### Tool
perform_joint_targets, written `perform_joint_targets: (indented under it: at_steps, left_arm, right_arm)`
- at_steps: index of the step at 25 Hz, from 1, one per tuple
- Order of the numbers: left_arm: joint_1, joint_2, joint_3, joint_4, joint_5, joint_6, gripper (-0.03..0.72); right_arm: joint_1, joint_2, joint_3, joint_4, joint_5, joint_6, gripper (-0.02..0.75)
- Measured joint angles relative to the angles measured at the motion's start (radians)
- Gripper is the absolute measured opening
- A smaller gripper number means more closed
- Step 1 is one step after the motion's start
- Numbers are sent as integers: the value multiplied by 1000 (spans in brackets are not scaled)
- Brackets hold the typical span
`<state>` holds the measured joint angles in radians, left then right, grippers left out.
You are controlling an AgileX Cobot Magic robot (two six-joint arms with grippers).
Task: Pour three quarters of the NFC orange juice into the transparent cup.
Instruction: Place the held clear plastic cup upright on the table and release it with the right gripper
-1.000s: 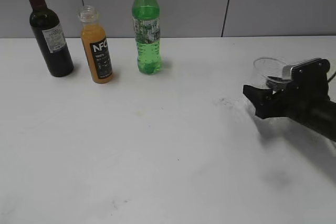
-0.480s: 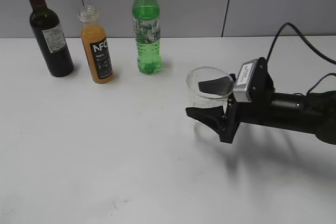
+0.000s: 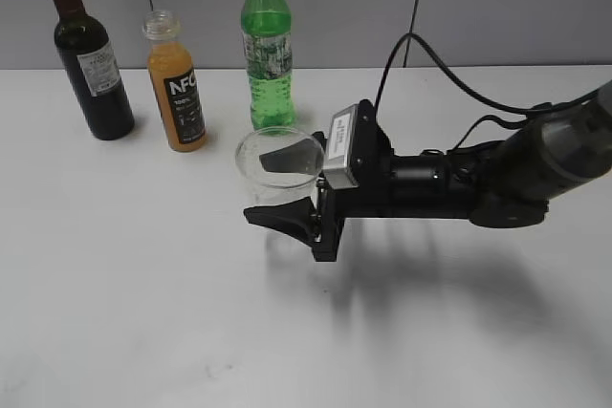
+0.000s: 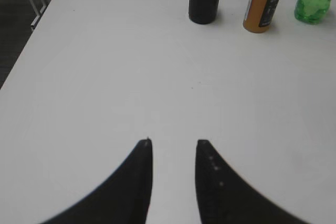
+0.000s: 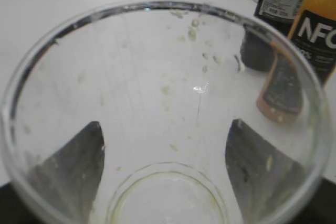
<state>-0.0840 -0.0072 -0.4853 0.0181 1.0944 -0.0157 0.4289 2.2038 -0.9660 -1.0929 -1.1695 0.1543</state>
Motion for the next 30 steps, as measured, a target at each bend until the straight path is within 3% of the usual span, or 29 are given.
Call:
perform_joint_targets:
  at_steps: [10, 16, 26, 30]
  left_arm:
    - [0, 0, 0, 0, 0, 0, 229]
    - [0, 0, 0, 0, 0, 0, 229]
    - [0, 0, 0, 0, 0, 0, 229]
    - [0, 0, 0, 0, 0, 0, 229]
  right_arm:
    - [92, 103, -180, -7, 79, 90, 541]
    - [97, 139, -190, -9, 179, 93, 541]
    - [97, 146, -190, -8, 177, 110, 542]
    - [95, 147, -190, -23, 189, 160, 605]
